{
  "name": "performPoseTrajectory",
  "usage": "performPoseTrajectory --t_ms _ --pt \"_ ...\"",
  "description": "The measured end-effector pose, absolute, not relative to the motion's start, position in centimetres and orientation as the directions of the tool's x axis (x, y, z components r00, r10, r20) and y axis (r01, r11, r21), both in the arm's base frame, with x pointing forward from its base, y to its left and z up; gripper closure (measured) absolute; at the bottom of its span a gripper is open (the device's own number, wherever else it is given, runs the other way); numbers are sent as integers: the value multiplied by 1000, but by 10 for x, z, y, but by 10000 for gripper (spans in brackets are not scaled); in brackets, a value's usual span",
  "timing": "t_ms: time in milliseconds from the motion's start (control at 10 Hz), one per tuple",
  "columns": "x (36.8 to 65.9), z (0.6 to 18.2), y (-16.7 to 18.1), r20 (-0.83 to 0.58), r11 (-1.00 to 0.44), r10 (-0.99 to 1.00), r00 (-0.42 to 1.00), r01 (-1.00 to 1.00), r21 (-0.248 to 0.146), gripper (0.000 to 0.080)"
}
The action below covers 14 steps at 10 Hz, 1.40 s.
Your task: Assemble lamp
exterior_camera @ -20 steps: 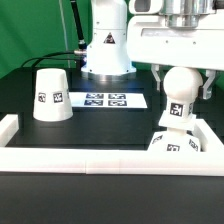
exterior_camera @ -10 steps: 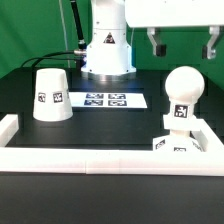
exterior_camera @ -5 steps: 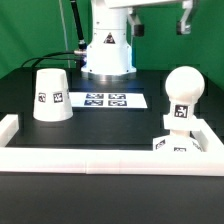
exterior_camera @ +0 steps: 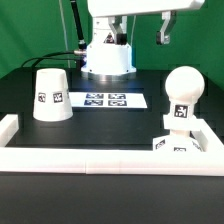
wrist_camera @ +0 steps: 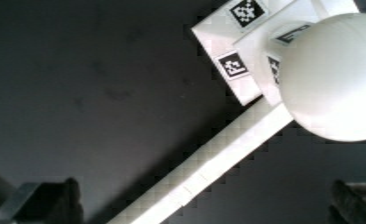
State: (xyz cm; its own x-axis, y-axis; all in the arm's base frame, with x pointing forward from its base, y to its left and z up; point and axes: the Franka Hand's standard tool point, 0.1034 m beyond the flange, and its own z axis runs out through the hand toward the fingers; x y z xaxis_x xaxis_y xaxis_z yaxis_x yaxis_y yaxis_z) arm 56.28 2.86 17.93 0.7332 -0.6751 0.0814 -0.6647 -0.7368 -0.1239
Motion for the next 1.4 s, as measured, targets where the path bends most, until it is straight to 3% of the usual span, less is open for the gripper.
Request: performPoseTrajectory --t_ms 300,600,900,1400 --pt "553 171 21 55 -730 -681 730 -672 -124 101" --pt "516 149 -31 16 -735 -675 737 -672 -90 101" --pt "492 146 -74 25 -741 -670 742 -666 -81 101" --pt "489 144 -76 33 -750 -661 750 -657 -80 101"
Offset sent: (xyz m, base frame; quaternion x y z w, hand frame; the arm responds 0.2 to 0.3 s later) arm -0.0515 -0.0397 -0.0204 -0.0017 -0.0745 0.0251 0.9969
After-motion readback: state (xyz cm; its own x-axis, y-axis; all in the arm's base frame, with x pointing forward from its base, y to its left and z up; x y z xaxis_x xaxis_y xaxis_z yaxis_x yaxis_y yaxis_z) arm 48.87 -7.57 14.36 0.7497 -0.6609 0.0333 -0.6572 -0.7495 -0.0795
